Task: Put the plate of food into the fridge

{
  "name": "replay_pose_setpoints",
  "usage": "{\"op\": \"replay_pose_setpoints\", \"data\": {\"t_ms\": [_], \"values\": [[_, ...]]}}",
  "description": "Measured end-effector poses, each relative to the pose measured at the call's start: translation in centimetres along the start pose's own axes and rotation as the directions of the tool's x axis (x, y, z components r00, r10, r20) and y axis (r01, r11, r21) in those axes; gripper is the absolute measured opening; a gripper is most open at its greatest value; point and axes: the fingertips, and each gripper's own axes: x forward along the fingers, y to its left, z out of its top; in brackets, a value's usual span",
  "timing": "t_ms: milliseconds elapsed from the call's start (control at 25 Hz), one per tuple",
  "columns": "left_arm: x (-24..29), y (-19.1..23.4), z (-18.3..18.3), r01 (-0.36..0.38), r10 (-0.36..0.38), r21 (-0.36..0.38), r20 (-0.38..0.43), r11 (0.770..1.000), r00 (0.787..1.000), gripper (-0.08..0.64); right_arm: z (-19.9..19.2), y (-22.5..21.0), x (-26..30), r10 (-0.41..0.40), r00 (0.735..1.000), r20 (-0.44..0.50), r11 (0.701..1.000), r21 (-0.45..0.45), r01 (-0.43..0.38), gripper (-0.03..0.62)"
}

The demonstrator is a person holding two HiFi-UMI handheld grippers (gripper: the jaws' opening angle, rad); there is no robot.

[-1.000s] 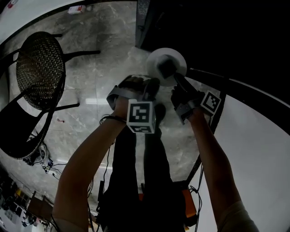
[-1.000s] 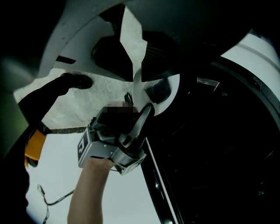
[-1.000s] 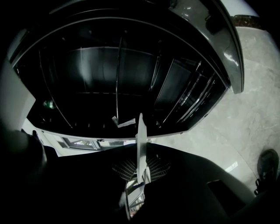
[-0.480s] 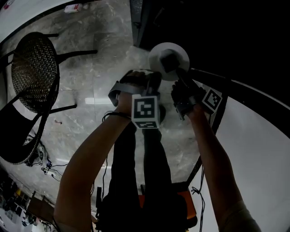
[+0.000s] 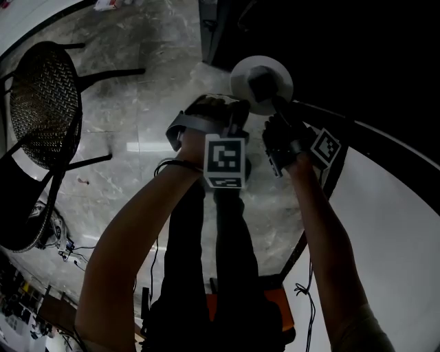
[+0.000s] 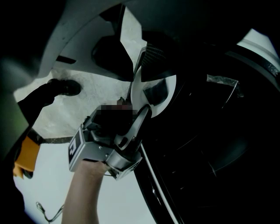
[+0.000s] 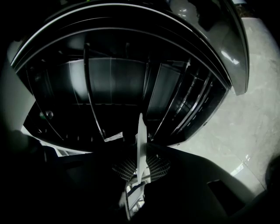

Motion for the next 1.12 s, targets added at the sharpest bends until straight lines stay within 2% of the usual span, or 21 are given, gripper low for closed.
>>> {"op": "replay_pose_setpoints", "data": {"t_ms": [200, 560, 920, 1040, 1120], "values": [[1.2, 0.3, -0.2, 0.003, -0.003, 0.042, -0.003, 0.999, 1.0, 0.058, 0.7, -0.9, 0.4, -0.002, 1.0, 0.025, 1.0, 0.017, 0.001, 0.045], [2.9, 0.7, -0.2, -0.011, 0.012, 0.088, -0.008, 0.996, 1.0, 0.054, 1.8, -1.7, 1.1, -0.003, 0.999, 0.047, 1.0, -0.006, 0.004, 0.045], [4.1, 0.8, -1.0, -0.013, 0.017, 0.109, -0.036, 0.994, 0.999, 0.046, 2.2, -2.8, 1.8, -0.064, 0.997, 0.054, 0.997, -0.048, 0.066, 0.045], [4.5, 0.6, -1.2, -0.005, 0.009, 0.09, -0.052, 0.996, 0.999, 0.04, 2.3, -3.2, 1.9, -0.121, 0.992, 0.045, 0.987, -0.098, 0.125, 0.046], [4.8, 0.7, -1.2, -0.007, 0.011, 0.079, -0.054, 0.997, 0.999, 0.038, 2.5, -3.3, 2.1, -0.13, 0.991, 0.042, 0.985, -0.104, 0.134, 0.046]]}}
